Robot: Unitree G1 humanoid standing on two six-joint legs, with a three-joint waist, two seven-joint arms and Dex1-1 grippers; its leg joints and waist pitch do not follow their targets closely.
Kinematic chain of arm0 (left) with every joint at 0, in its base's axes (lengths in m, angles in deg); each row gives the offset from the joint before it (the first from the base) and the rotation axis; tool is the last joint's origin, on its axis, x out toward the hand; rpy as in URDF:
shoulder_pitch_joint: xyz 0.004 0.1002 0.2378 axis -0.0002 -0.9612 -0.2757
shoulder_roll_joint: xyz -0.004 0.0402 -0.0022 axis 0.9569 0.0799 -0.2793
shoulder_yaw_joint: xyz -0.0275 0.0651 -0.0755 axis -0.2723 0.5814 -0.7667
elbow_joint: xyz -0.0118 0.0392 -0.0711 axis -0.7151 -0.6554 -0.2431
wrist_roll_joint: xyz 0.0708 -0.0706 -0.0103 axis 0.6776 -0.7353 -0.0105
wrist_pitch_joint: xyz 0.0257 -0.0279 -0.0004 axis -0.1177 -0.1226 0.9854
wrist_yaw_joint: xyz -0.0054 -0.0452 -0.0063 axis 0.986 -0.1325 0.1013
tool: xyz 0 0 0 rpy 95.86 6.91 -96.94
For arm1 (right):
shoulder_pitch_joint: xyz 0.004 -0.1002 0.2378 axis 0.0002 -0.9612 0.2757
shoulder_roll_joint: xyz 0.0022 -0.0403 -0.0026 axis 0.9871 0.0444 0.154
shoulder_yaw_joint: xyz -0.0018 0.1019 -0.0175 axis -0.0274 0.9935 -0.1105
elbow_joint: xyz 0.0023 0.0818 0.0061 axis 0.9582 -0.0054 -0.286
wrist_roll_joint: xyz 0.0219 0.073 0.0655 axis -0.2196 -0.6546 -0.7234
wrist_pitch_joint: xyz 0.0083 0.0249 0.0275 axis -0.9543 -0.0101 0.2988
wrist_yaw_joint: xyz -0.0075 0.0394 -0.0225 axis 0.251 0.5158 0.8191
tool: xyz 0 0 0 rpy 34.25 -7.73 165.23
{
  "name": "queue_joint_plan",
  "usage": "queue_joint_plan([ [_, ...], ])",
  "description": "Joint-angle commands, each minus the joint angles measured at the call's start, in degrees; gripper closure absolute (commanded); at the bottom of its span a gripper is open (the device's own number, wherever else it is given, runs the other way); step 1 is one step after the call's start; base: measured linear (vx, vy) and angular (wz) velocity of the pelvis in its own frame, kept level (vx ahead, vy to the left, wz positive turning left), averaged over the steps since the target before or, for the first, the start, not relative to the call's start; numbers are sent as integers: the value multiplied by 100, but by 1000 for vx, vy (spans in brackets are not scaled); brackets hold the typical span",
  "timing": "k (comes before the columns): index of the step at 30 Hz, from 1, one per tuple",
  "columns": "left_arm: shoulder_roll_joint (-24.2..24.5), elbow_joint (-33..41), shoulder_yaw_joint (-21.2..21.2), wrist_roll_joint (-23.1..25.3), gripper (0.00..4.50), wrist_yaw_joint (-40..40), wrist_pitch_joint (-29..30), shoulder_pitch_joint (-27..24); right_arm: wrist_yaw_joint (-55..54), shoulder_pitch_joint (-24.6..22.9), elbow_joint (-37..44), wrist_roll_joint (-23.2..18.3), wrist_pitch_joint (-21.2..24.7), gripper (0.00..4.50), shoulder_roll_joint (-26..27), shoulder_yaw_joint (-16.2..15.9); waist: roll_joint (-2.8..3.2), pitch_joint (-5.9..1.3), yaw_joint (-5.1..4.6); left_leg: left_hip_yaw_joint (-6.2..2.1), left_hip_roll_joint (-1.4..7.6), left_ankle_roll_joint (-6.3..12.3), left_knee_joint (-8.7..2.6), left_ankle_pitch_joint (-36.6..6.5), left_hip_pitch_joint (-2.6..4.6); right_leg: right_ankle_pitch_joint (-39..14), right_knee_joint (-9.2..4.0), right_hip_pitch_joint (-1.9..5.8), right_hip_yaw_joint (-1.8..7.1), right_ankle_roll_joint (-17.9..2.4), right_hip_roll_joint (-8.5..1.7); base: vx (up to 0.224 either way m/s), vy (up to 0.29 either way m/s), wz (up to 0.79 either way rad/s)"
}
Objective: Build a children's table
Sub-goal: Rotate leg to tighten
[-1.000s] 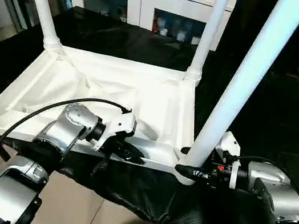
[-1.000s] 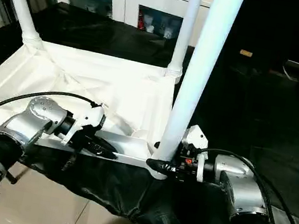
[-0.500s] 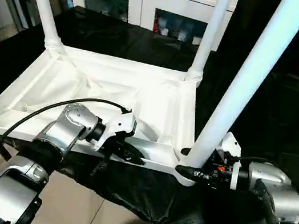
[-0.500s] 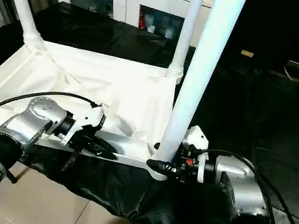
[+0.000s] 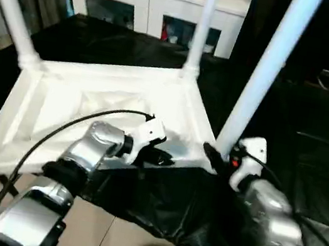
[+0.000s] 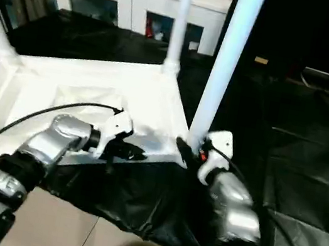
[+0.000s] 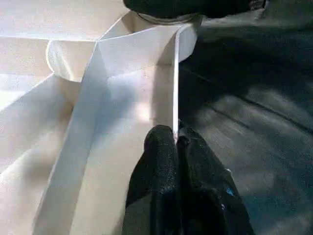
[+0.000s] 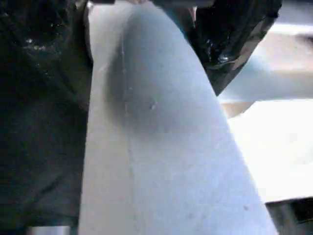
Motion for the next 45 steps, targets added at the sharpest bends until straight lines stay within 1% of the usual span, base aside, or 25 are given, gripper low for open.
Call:
queue_joint_plan([
  [1, -694, 234, 111, -328, 450, -103, -177, 175, 162, 100, -161, -84, 160, 202, 669, -614, -64, -254, -45, -298, 401, -171, -519, -2327, 152, -2995, -659, 85, 334, -662, -509, 0, 0, 0],
  [2, -683, 276, 120, -321, 450, -90, -167, 150, 183, 92, -126, -118, 85, 167, 707, -580, -59, -266, -44, -290, 403, -152, -529, -2236, 133, -2831, -652, 106, 340, -684, -511, 0, 0, 0],
  [3, -664, 321, 127, -297, 450, -69, -168, 122, 126, 89, -103, -107, 23, 167, 731, -529, -49, -266, -45, -277, 417, -122, -548, -2144, 114, -2467, -621, 104, 357, -775, -501, 0, 0, 0],
  [4, -646, 355, 134, -286, 450, -53, -162, 96, 89, 89, -100, -104, -28, 167, 738, -493, -46, -265, -41, -271, 416, -120, -547, -2154, 118, -2409, -615, 99, 362, -804, -502, 0, 0, 0],
  [5, -598, 407, 141, -279, 450, -1, -155, 54, 107, 84, -73, -130, -93, 129, 717, -439, -54, -271, -36, -261, 413, -105, -541, -2121, 115, -2300, -602, 108, 372, -860, -514, 0, 0, 0],
  [7, -573, 428, 147, -280, 450, 15, -151, 34, 102, 89, -74, -139, -132, 125, 706, -418, -51, -276, -29, -247, 409, -56, -534, -2018, 105, -2156, -588, 117, 379, -923, -516, 0, 0, 0],
  [10, -398, 424, 152, -266, 450, 157, -240, -10, 523, 55, 25, -222, -151, 87, 423, -429, -57, -288, -20, -229, 409, 15, -521, -1832, 92, -1890, -555, 141, 382, -1000, -502, 0, 0, 0],
  [12, -253, 431, 165, -263, 450, 337, -318, -46, 1025, -20, 167, -245, -83, 67, 101, -541, -58, -296, 4, -216, 408, 99, -503, -1692, 81, -1676, -530, 164, 382, -1057, -495, 0, 0, 0],
  [13, -127, 453, 180, -285, 450, 539, -373, -76, 1489, -89, 293, -265, 27, 67, -174, -646, -71, -304, 8, -209, 406, 172, -493, -1546, 61, -1489, -506, 191, 381, -1091, -491, 0, 0, 0],
  [14, -72, 460, 184, -297, 450, 633, -389, -84, 1710, -113, 334, -275, 57, 67, -294, -690, -60, -319, 19, -198, 405, 254, -471, -1382, 59, -1280, -481, 194, 382, -1140, -490, 0, 0, 0],
  [15, -11, 472, 188, -311, 450, 737, -401, -95, 1958, -136, 373, -284, 80, 67, -423, -734, -66, -324, 19, -193, 401, 292, -462, -1299, 49, -1166, -470, 201, 379, -1173, -487, 0, 0, 0],
  [16, 74, 464, 192, -315, 450, 858, -430, -94, 2273, -160, 416, -290, 89, 67, -603, -802, -77, -342, 39, -182, 391, 388, -437, -1100, 29, -912, -432, 237, 361, -1248, -480, 0, 0, 0],
  [17, 150, 449, 195, -314, 450, 957, -457, -89, 2549, -178, 455, -300, 106, 67, -763, -863, -75, -350, 59, -170, 396, 485, -419, -940, 16, -705, -403, 245, 352, -1299, -470, 0, 0, 0],
  [18, 246, 413, 193, -304, 450, 1059, -500, -67, 2940, -190, 504, -360, 148, 67, -976, -940, -73, -356, 75, -168, 401, 548, -405, -861, 14, -601, -384, 248, 338, -1348, -464, 0, 0, 0],
  [19, 270, 408, 193, -306, 450, 1098, -509, -63, 3050, -191, 516, -383, 161, 67, -1031, -959, -73, -356, 75, -168, 401, 548, -405, -861, 14, -601, -384, 248, 338, -1348, -464, 0, 0, 0],
  [20, 333, 398, 192, -313, 450, 1203, -531, -55, 3345, -192, 543, -439, 192, 67, -1173, -1005, -69, -359, 98, -163, 418, 610, -394, -850, 14, -559, -372, 240, 333, -1401, -465, 0, 0, 0],
  [21, 396, 379, 207, -308, 450, 1311, -564, -50, 3601, -182, 563, -464, 202, 67, -1301, -1053, -53, -355, 105, -163, 423, 609, -396, -887, 16, -602, -379, 229, 332, -1410, -467, 0, 0, 0],
  [23, 479, 355, 231, -288, 450, 1443, -610, -45, 3902, -157, 570, -482, 190, 93, -1453, -1108, -61, -347, 123, -166, 432, 561, -404, -1004, 26, -767, -395, 219, 327, -1412, -464, 0, 0, 0],
  [24, 523, 345, 247, -275, 450, 1515, -628, -43, 4018, -130, 545, -471, 149, 93, -1517, -1130, -59, -341, 131, -173, 440, 507, -413, -1092, 33, -902, -406, 217, 328, -1403, -469, 0, 0, 0],
  [26, 605, 288, 258, -249, 450, 1624, -686, -23, 4239, -37, 433, -416, 52, 113, -1638, -1168, -61, -333, 139, -179, 448, 418, -426, -1170, 35, -1076, -417, 214, 334, -1373, -479, 0, 0, 0],
  [28, 665, 220, 256, -248, 450, 1700, -740, 6, 4452, 49, 343, -386, 13, 132, -1753, -1225, -72, -332, 144, -178, 443, 372, -426, -1201, 39, -1118, -423, 215, 334, -1371, -479, 0, 0, 0],
  [34, 775, 147, 254, -264, 450, 1863, -825, 51, 4786, 165, 206, -317, -60, 183, -1877, -1364, -80, -345, 159, -177, 438, 408, -408, -1069, 32, -957, -389, 220, 334, -1425, -480, 0, 0, 0],
  [37, 797, 117, 251, -264, 450, 1901, -849, 65, 4837, 190, 167, -292, -102, 199, -1868, -1402, -80, -355, 162, -175, 438, 434, -398, -995, 32, -843, -374, 223, 330, -1468, -480, 0, 0, 0],
  [41, 809, 69, 252, -273, 450, 1939, -886, 74, 4899, 150, 178, -290, -120, 237, -1848, -1470, -71, -348, 163, -178, 445, 412, -408, -1076, 39, -927, -382, 216, 330, -1456, -480, 0, 0, 0],
  [45, 807, 52, 255, -294, 450, 1957, -882, 64, 4885, 50, 246, -300, -128, 247, -1832, -1496, -73, -344, 160, -179, 449, 376, -413, -1139, 47, -999, -389, 214, 333, -1448, -481, 0, 0, 0],
])
